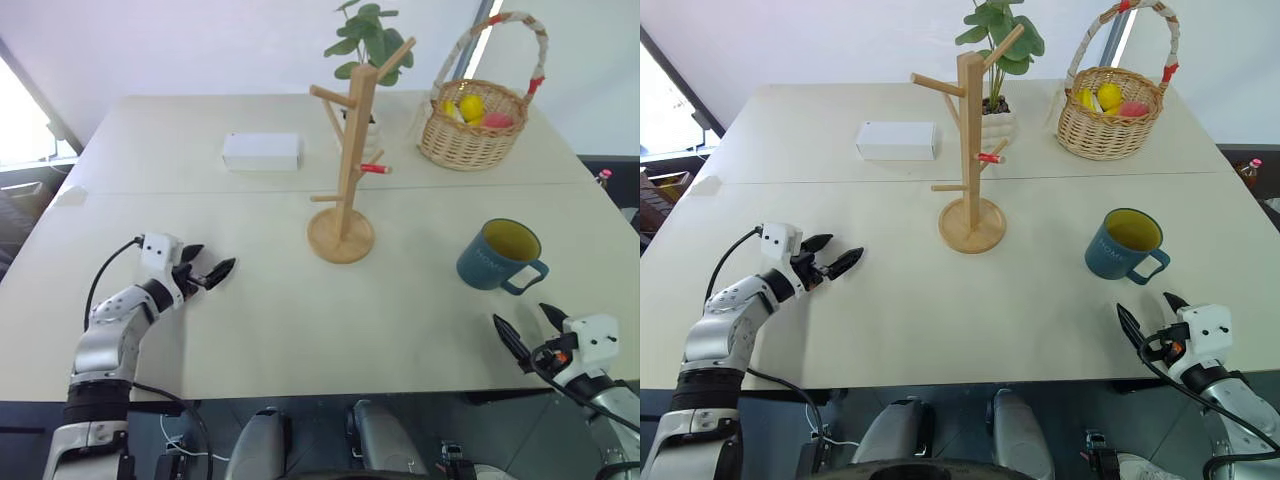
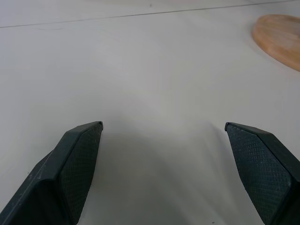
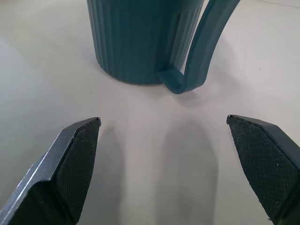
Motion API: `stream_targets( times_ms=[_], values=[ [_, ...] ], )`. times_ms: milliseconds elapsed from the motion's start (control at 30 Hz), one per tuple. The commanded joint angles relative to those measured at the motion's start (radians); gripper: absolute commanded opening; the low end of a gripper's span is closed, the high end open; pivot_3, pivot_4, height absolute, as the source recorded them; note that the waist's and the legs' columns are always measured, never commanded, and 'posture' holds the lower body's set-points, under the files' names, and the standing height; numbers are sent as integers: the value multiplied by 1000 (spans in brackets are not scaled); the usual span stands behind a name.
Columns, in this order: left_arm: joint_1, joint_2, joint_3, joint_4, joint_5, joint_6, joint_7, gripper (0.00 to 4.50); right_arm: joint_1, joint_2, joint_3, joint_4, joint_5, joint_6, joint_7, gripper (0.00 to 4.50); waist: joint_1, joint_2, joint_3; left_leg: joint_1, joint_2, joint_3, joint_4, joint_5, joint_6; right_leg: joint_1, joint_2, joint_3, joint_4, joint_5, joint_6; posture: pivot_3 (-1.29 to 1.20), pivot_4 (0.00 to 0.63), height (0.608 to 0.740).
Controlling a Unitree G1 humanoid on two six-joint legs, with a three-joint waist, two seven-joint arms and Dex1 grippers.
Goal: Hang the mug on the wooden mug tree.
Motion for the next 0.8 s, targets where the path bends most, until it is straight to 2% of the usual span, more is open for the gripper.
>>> stream_targets(
  times_ms=[33, 200, 367, 600, 800],
  values=[
    [-12, 1, 2, -15, 0, -18, -3, 4500, 0, 6, -9, -12, 3, -21, -5, 4479, 0, 0, 0, 0, 0, 0, 0, 0, 0, 0, 0, 0, 0, 0, 0, 0, 150, 740],
    [-19, 2, -7, -32, -18, 1, -22, 4500, 10, 12, -7, -27, 3, -22, -8, 4479, 0, 0, 0, 0, 0, 0, 0, 0, 0, 0, 0, 0, 0, 0, 0, 0, 150, 740],
    [6, 4, -56, -145, -76, 53, -119, 4500, 35, 19, -2, -55, 1, -17, -12, 4479, 0, 0, 0, 0, 0, 0, 0, 0, 0, 0, 0, 0, 0, 0, 0, 0, 150, 740],
    [45, -11, -236, -397, -153, 125, -271, 4500, 54, 37, 12, -111, -4, 8, -48, 4479, 1, 1, 0, 0, 0, 0, 0, 0, 0, 0, 0, 1, 0, 0, 0, 0, 150, 740],
    [-7, -73, -392, -498, -154, 150, -298, 4500, 48, 83, 25, -153, -30, -13, -113, 4479, 0, 2, -1, 0, 0, 0, 0, 0, 0, 1, 0, 1, 0, 0, 0, 0, 150, 740]
  ],
)
